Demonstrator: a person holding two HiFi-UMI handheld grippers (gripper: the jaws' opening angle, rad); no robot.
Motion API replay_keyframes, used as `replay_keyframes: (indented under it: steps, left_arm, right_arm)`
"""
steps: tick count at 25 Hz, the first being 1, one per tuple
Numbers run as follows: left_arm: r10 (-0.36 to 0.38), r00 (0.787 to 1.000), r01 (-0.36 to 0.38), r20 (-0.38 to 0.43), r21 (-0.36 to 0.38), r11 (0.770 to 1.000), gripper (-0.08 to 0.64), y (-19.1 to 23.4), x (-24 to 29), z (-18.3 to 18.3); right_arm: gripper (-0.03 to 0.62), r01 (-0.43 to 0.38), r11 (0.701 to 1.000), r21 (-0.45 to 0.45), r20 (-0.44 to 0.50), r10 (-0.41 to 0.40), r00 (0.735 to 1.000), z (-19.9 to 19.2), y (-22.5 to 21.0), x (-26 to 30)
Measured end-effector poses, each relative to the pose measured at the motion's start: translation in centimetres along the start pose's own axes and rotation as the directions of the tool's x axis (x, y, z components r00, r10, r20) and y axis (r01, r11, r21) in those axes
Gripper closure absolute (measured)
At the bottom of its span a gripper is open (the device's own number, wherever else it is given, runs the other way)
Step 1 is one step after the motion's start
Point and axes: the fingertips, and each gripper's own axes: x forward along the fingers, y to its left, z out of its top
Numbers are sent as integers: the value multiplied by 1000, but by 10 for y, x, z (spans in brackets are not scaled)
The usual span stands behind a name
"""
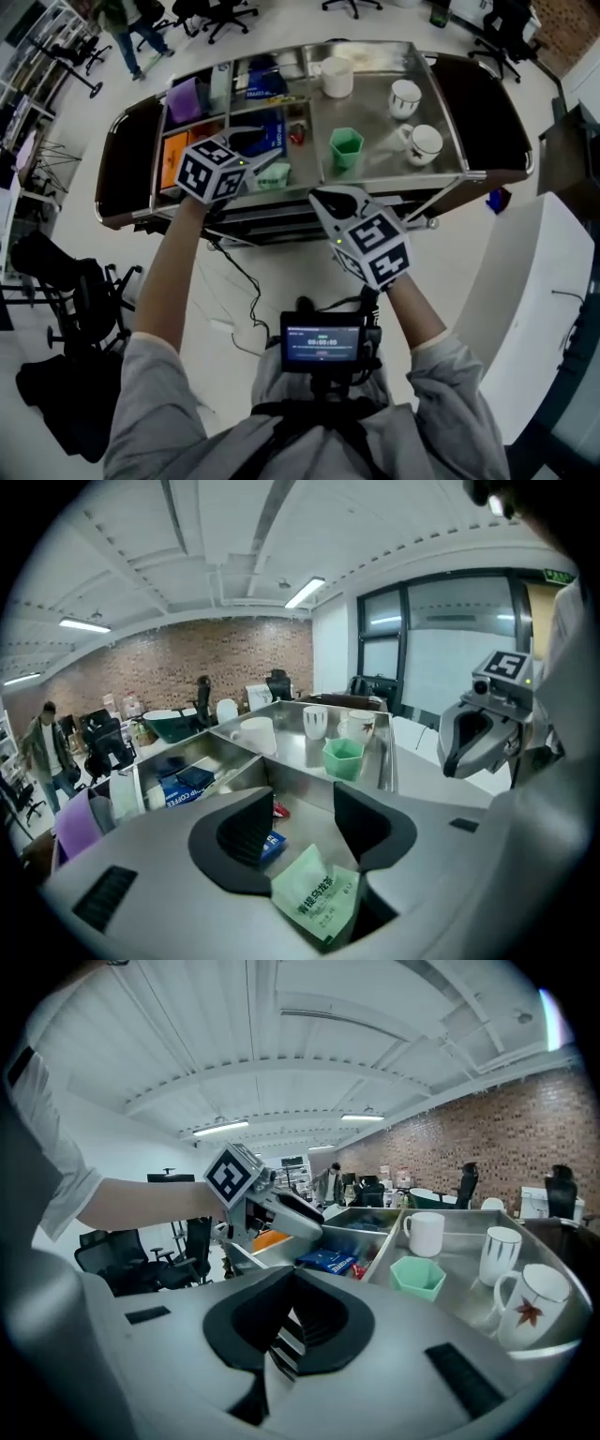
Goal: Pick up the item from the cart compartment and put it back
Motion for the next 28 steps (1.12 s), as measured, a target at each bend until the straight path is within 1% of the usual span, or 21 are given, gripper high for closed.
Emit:
replay_keyframes:
  steps: [3, 6, 13, 16, 19, 23, 26, 28]
  left_arm:
    - [-41, 997, 43, -66, 26, 999, 333, 6, 25, -6]
    - [-77, 988, 85, -135, 50, 995, 304, 11, 46, -14]
    - [-102, 957, 133, -272, 96, 986, 295, 25, 87, -33]
    - [-121, 943, 163, -311, 111, 980, 295, 22, 104, -36]
    - [-120, 927, 174, -354, 124, 977, 295, 24, 116, -44]
    - [-128, 913, 185, -387, 114, 976, 296, 23, 124, -54]
    - [-128, 908, 183, -398, 103, 978, 299, 22, 129, -59]
    - [-121, 909, 172, -399, 95, 980, 330, 23, 130, -61]
  right_arm:
    - [583, 39, 999, 6, -5, -39, 999, 13, -20, 11]
    - [583, 65, 998, 23, -9, -64, 998, 25, -38, 20]
    - [583, 116, 993, 27, -35, -115, 993, 41, -71, 35]
    - [583, 119, 992, 29, -30, -118, 993, 44, -76, 37]
    - [583, 116, 993, 33, -25, -115, 993, 44, -78, 36]
    - [583, 117, 992, 40, -14, -117, 993, 46, -81, 32]
    - [583, 117, 992, 40, -17, -117, 993, 45, -85, 30]
    - [583, 117, 992, 42, -18, -116, 993, 44, -86, 30]
